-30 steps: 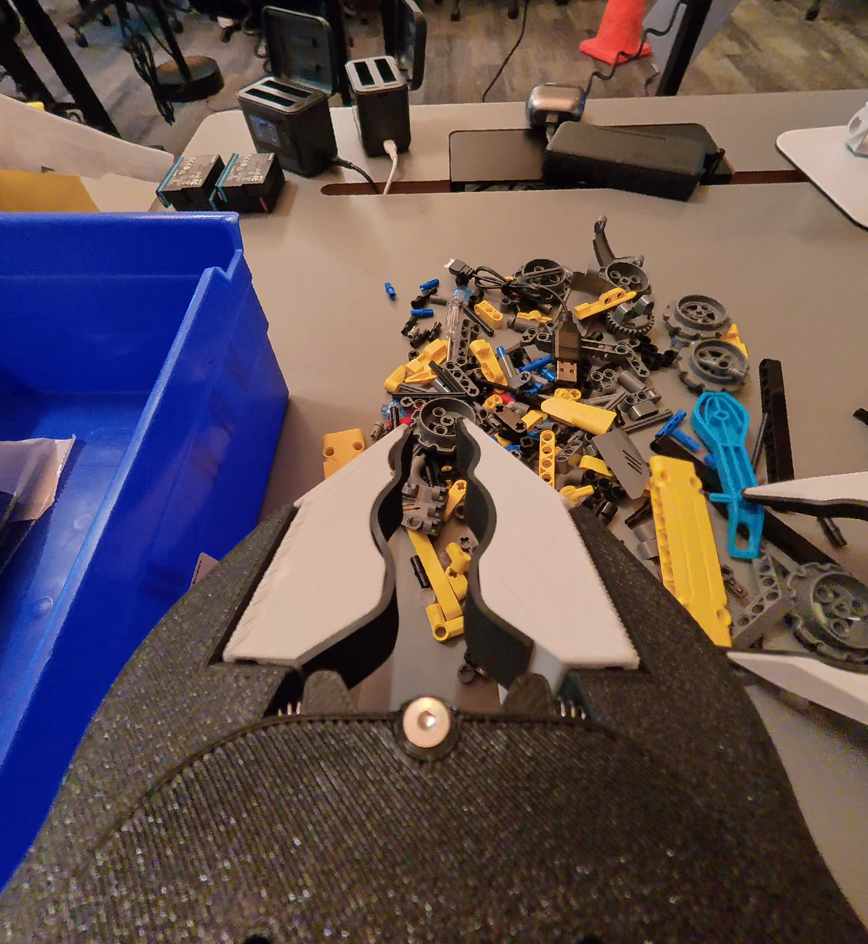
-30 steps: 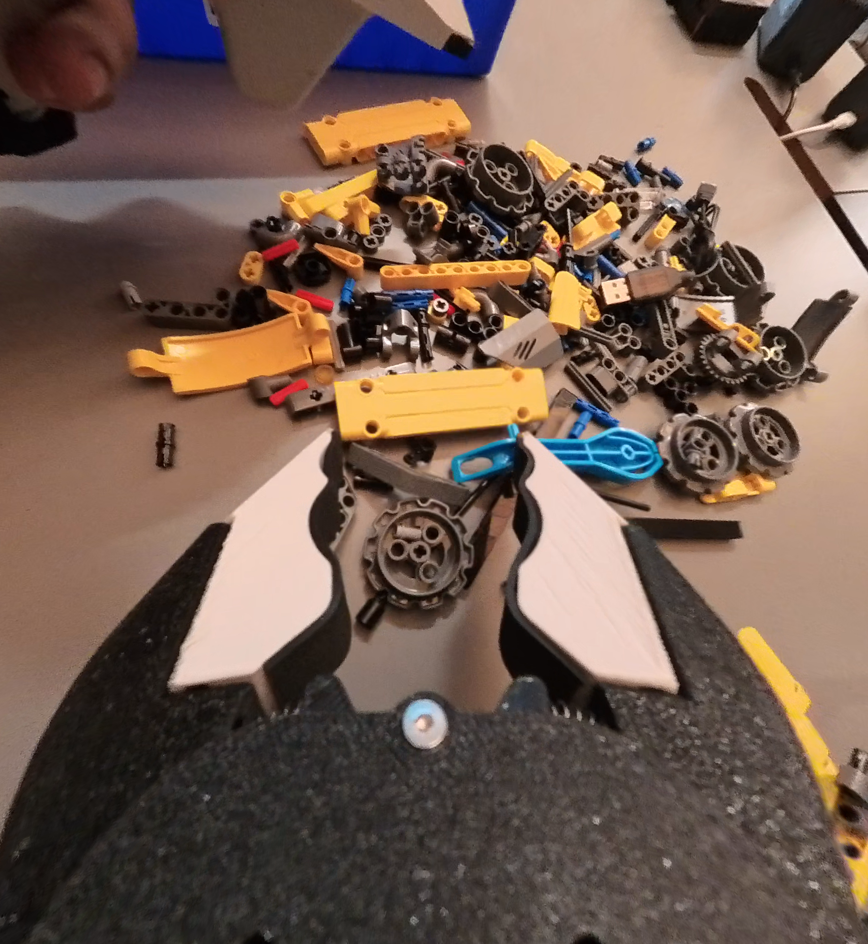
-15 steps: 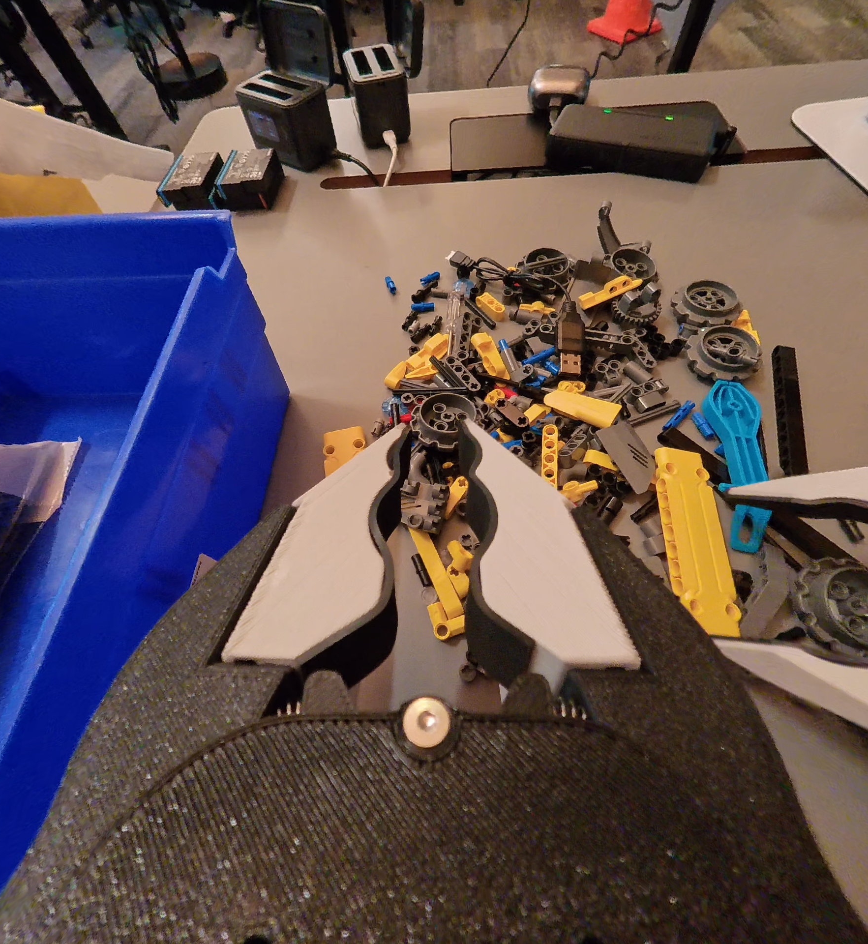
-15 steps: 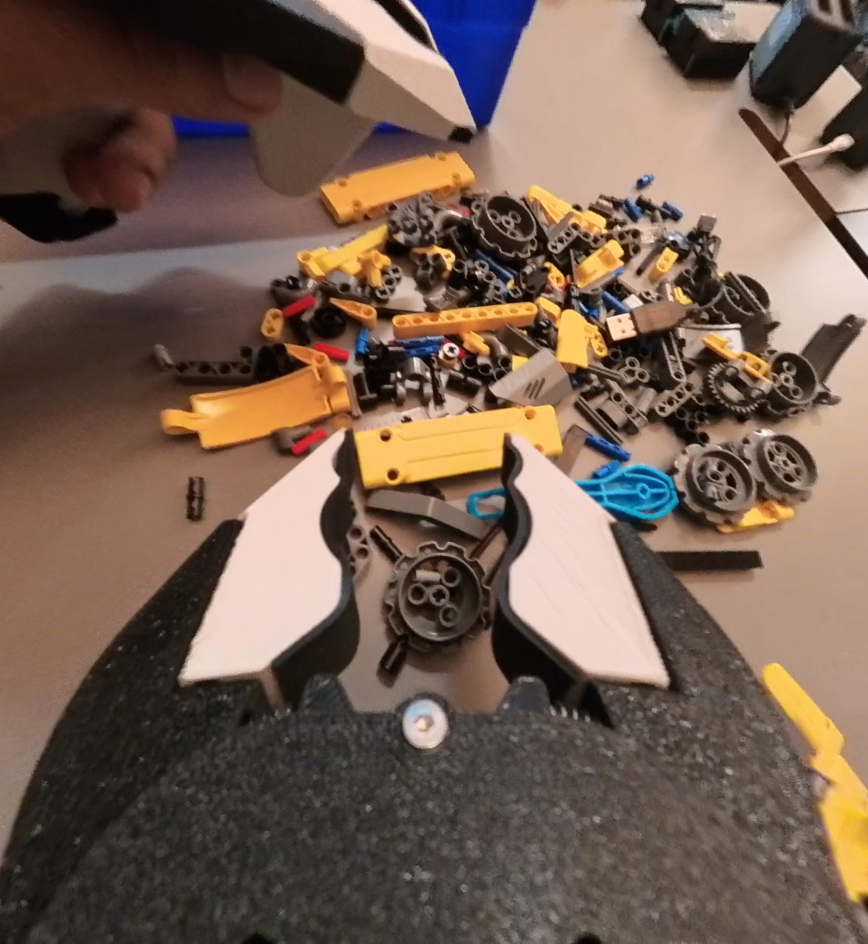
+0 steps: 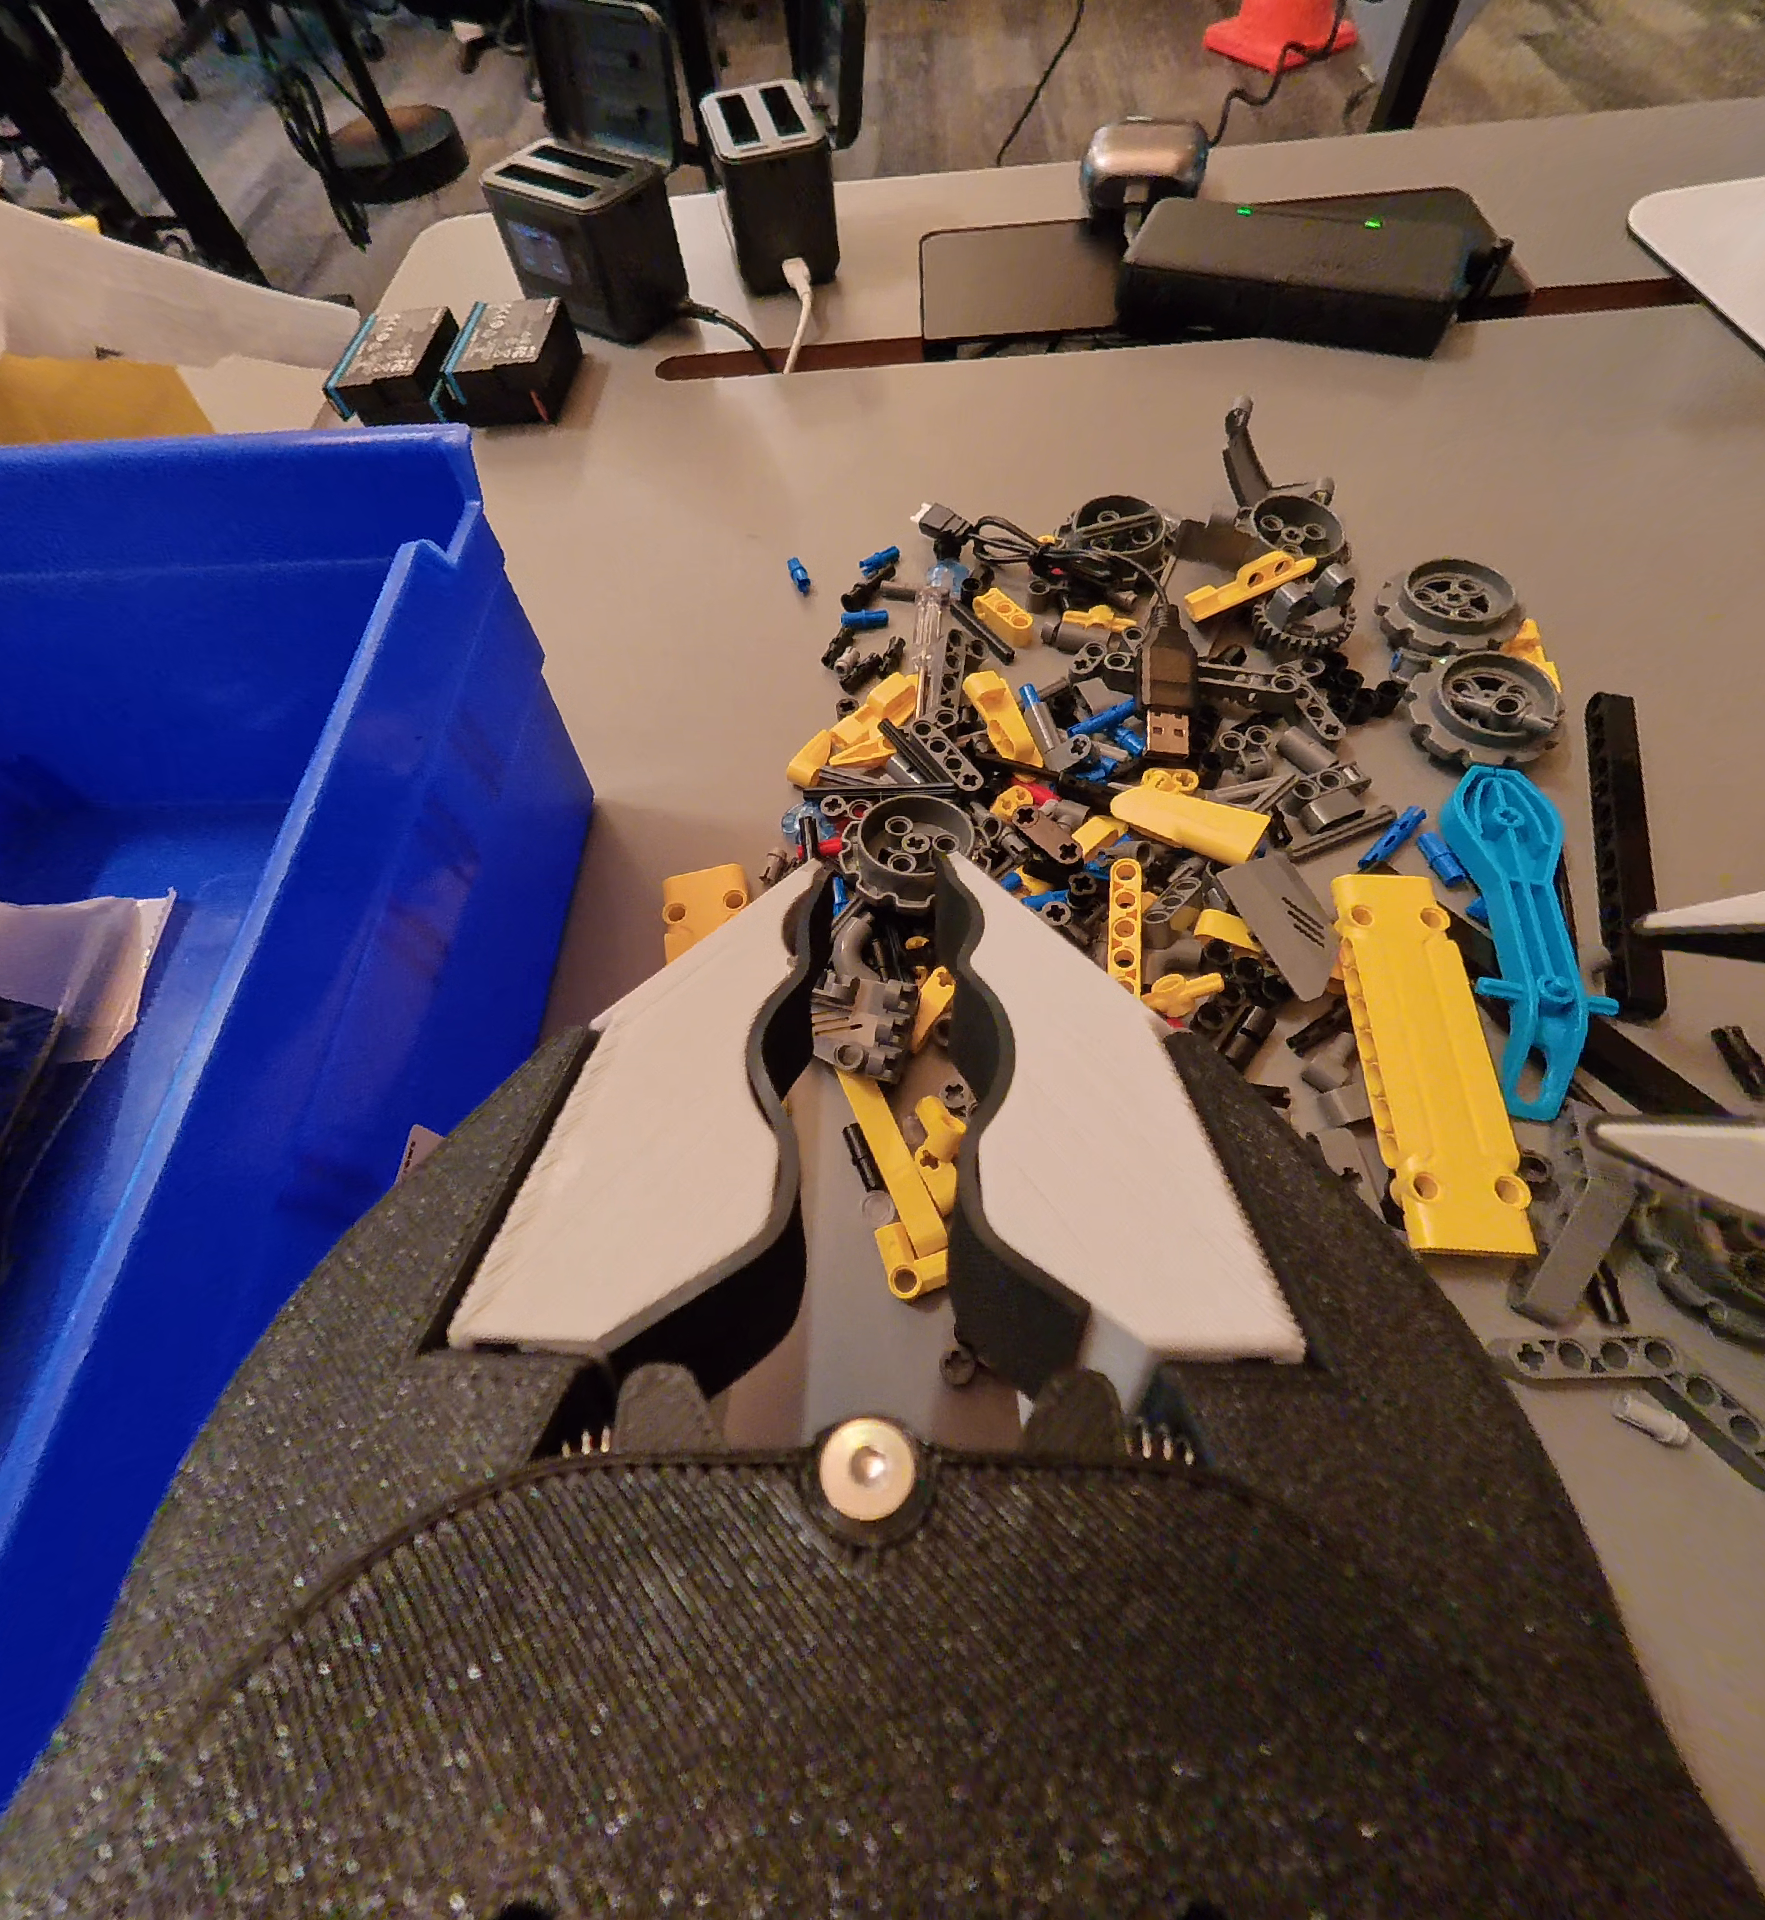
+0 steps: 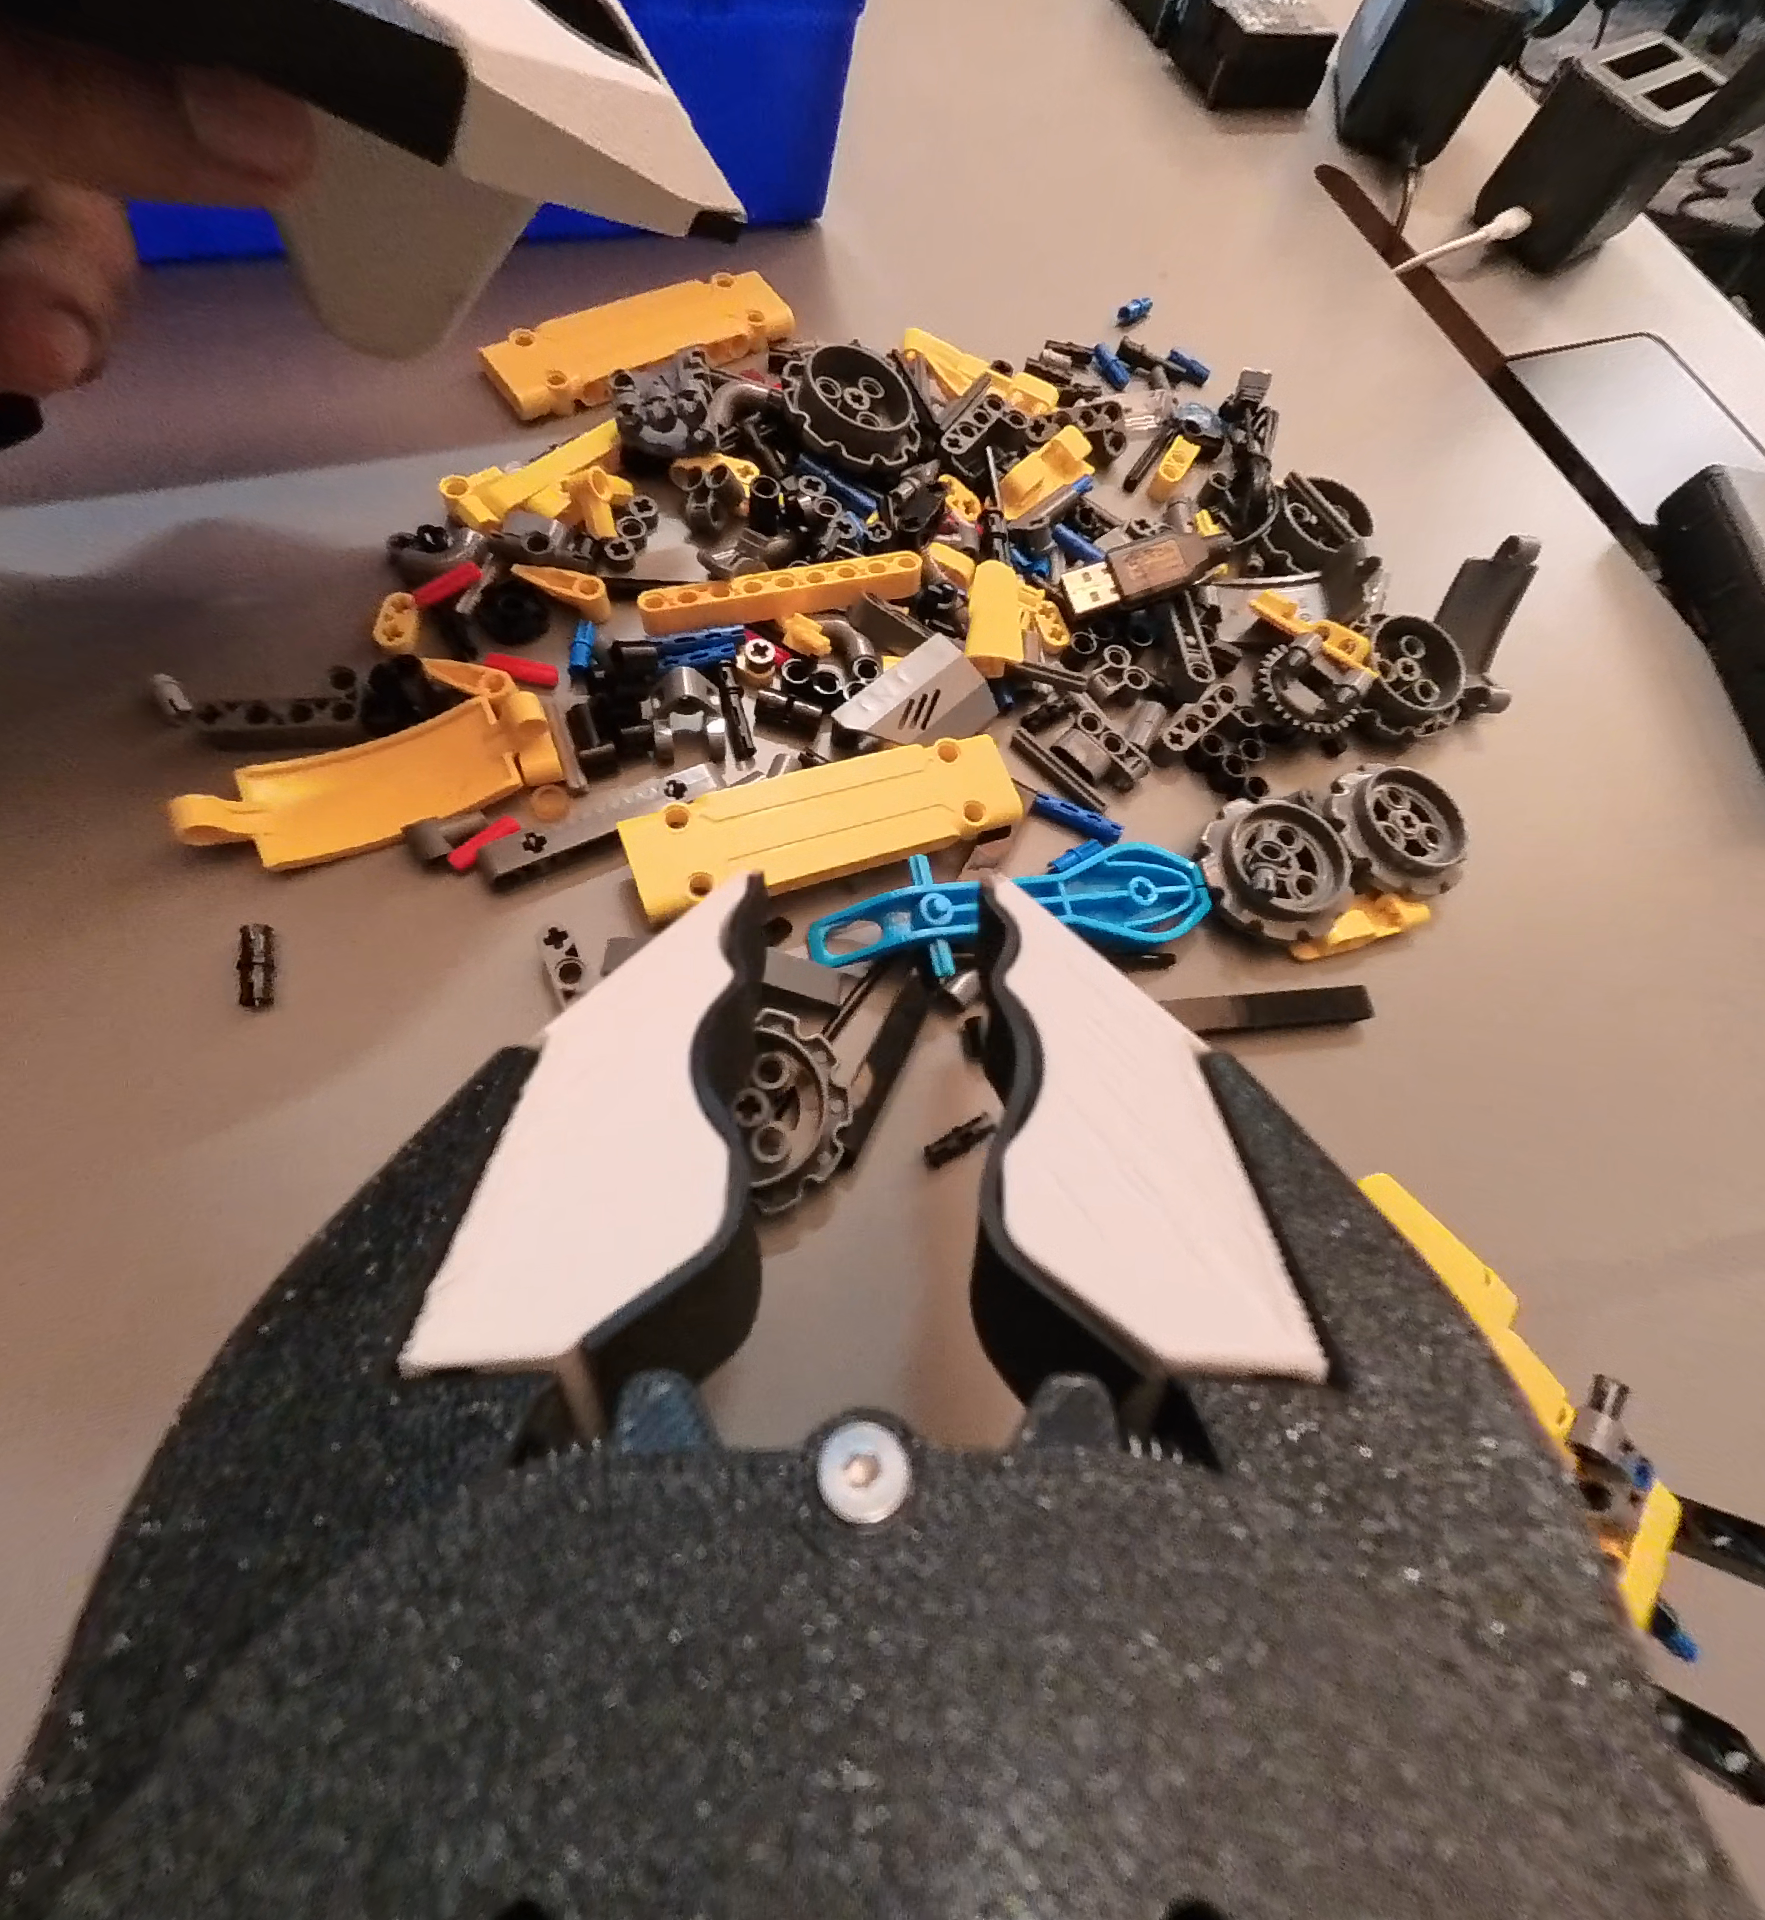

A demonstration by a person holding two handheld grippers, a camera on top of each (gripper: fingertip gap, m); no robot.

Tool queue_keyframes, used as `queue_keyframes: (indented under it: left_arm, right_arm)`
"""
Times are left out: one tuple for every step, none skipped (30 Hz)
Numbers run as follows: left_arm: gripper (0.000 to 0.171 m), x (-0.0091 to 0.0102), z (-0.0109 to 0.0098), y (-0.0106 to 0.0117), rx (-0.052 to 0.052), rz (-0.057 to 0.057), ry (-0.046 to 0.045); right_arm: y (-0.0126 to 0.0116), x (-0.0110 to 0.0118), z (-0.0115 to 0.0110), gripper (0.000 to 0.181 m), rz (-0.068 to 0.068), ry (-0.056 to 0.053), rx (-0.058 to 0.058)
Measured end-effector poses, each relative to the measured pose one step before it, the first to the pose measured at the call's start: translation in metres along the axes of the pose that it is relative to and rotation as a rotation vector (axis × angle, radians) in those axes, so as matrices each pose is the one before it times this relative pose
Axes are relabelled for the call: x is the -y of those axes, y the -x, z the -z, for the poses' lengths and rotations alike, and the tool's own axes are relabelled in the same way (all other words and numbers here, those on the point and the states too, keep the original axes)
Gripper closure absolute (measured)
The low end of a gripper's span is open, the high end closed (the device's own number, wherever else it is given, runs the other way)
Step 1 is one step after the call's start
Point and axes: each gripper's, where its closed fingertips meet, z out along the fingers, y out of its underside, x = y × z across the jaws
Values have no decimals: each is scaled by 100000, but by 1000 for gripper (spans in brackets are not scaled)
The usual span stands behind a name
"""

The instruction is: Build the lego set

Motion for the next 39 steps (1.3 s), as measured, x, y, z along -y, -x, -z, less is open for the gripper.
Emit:
queue_keyframes:
  left_arm:
    - [155, 7, 11, 23, 108, -31, -23]
    - [155, 18, 5, 15, 64, -10, -100]
    - [155, 27, 19, 7, 39, 21, -146]
    - [155, 42, 21, 5, 20, 25, -191]
    - [155, 43, 29, 17, 103, -34, -249]
    - [155, 80, 34, 46, 253, -49, -420]
    - [155, 77, 49, 31, 171, 31, -474]
    - [155, 59, 29, 15, -51, 222, -316]
    - [155, 2, 3, -8, -210, 282, -69]
    - [155, -23, -8, 18, -79, 139, 121]
    - [155, -47, -17, 31, 131, -46, 209]
    - [155, -16, -6, 26, 165, -126, 81]
    - [155, 10, 12, -7, 32, -66, -36]
    - [155, 17, 5, -19, -78, 9, -70]
    - [155, 16, 5, -12, -36, -17, -67]
    - [155, 32, 20, 51, 333, -138, -194]
    - [155, 127, 66, 130, 825, -212, -694]
    - [155, 191, 102, 152, 843, 20, -1082]
    - [156, 173, 100, 101, 350, 482, -1042]
    - [156, 124, 68, 52, -141, 815, -761]
    - [156, 62, 30, 42, -232, 779, -404]
    - [156, -7, 3, 62, -27, 482, -20]
    - [156, -48, -14, 57, 195, 99, 172]
    - [156, -31, -13, 42, 291, -195, 153]
    - [156, -8, -10, 9, 294, -335, 53]
    - [156, 0, -9, -11, 190, -380, -12]
    - [156, 2, -4, 2, 171, -271, 35]
    - [156, -12, -14, -1, 106, -133, 100]
    - [156, -19, -5, -3, 0, -49, 99]
    - [156, -18, -9, -5, -47, 15, 110]
    - [156, -28, -13, -4, -38, 5, 116]
    - [156, -14, -7, 4, 48, -44, 63]
    - [155, -3, -4, 10, 67, -82, 51]
    - [156, -12, -4, 1, 66, -91, 36]
    - [156, -3, -4, 25, 164, -100, 53]
    - [156, -20, 6, 39, 215, -67, 49]
    - [156, -28, -12, 25, 80, 13, 100]
    - [156, -6, -7, 1, 5, 41, 83]
    - [155, -12, -3, 13, 86, -29, 23]
  right_arm:
    - [-145, -38, 28, 143, 139, 218, -612]
    - [-45, -5, 25, 143, -236, -102, 202]
    - [40, 31, 18, 143, -772, -399, 821]
    - [132, 44, 19, 143, -1140, -530, 1359]
    - [181, 67, 7, 143, -1175, -620, 1626]
    - [176, 75, 14, 143, -882, -669, 1442]
    - [129, 68, 20, 143, -528, -569, 996]
    - [128, 70, 1, 143, -208, -504, 804]
    - [113, 47, -1, 143, -27, -324, 572]
    - [76, 0, -29, 143, 66, 13, 230]
    - [87, -21, -48, 142, 190, 164, 162]
    - [116, -19, -52, 143, 340, 84, 216]
    - [133, 9, -41, 143, 456, -13, 263]
    - [104, 15, -29, 143, 500, -34, 76]
    - [75, 32, -17, 143, 542, -32, -95]
    - [69, 30, -6, 142, 560, -109, -79]
    - [43, 47, 1, 142, 518, -229, -145]
    - [-33, 54, 3, 142, 488, -341, -578]
    - [-110, 20, 12, 141, 612, -316, -961]
    - [-137, -16, 9, 141, 618, -58, -996]
    - [-124, -35, -13, 141, 275, 46, -638]
    - [-59, -36, -12, 140, -305, -68, -58]
    - [-10, -30, -13, 140, -834, -235, 441]
    - [43, -4, -22, 139, -1147, -336, 830]
    - [61, -7, -18, 139, -1274, -322, 1033]
    - [47, -24, -32, 139, -1249, -268, 949]
    - [8, -35, -33, 139, -1066, -221, 691]
    - [-30, -50, -19, 139, -833, -135, 462]
    - [-34, -51, -22, 139, -663, -52, 320]
    - [-48, -48, -23, 138, -547, -60, 207]
    - [-34, -35, -20, 138, -461, -72, 212]
    - [-8, -29, -19, 138, -363, 6, 255]
    - [-5, -3, -3, 138, -203, 31, 157]
    - [-7, 6, 3, 138, -40, -88, -10]
    - [6, 14, 8, 138, 59, -70, -6]
    - [15, -27, -12, 138, 94, 131, 12]
    - [-1, -31, -16, 138, 135, 192, -71]
    - [12, -18, -7, 138, 216, 138, -86]
    - [15, -20, -16, 137, 266, 103, -115]
